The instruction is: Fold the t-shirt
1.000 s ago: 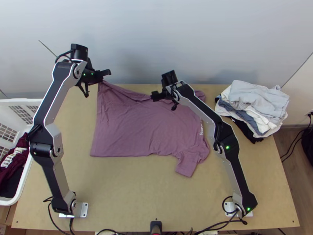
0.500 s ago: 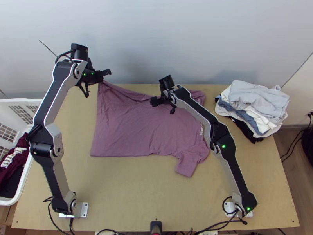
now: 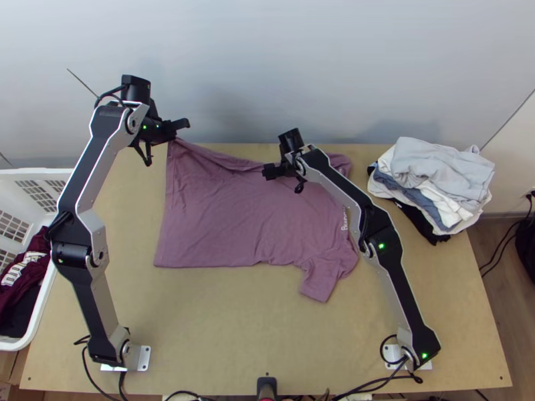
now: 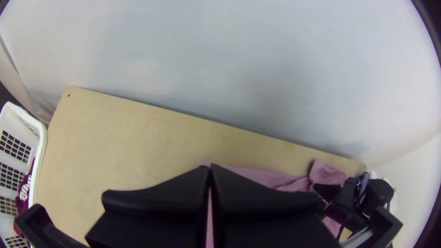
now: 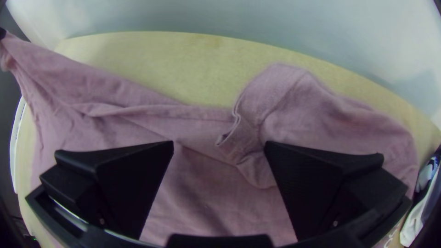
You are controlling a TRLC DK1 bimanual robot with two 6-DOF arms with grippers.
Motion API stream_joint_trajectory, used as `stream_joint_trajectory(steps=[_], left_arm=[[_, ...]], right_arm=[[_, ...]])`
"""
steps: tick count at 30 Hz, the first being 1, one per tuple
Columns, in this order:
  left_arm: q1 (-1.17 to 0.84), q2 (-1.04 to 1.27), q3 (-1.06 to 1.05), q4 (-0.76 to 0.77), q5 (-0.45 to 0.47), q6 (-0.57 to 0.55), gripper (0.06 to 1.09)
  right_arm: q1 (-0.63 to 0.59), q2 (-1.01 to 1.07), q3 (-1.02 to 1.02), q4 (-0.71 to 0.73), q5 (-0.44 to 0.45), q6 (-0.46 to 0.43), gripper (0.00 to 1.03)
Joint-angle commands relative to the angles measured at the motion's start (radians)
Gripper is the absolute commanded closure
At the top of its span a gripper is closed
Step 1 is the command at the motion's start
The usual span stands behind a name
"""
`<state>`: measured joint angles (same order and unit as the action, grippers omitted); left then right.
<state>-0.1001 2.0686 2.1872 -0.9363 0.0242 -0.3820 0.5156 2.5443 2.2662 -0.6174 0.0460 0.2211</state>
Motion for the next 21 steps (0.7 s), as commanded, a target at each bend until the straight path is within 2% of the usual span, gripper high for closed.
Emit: stream_joint_trajectory(steps=[1, 5, 15, 21], left_arm=[[-0.004, 0.002, 0.0, -0.001, 0.0, 0.0, 1.04], [-0.004, 0.002, 0.0, -0.001, 0.0, 0.0, 1.04], [-0.004, -0.007, 0.0, -0.004, 0.0, 0.0, 1.04], [-0.007, -0.01, 0.0, -0.006, 0.0, 0.0, 1.04]], right_arm=[[-0.017, 0.008, 0.004, -0.002, 0.002, 0.009, 0.2], [-0.023, -0.001, 0.006, -0.002, 0.002, 0.006, 0.45], [-0.017, -0.029, 0.007, -0.002, 0.002, 0.009, 0.49], [-0.02, -0.047, 0.01, 0.01, -0.028, -0.006, 0.94]])
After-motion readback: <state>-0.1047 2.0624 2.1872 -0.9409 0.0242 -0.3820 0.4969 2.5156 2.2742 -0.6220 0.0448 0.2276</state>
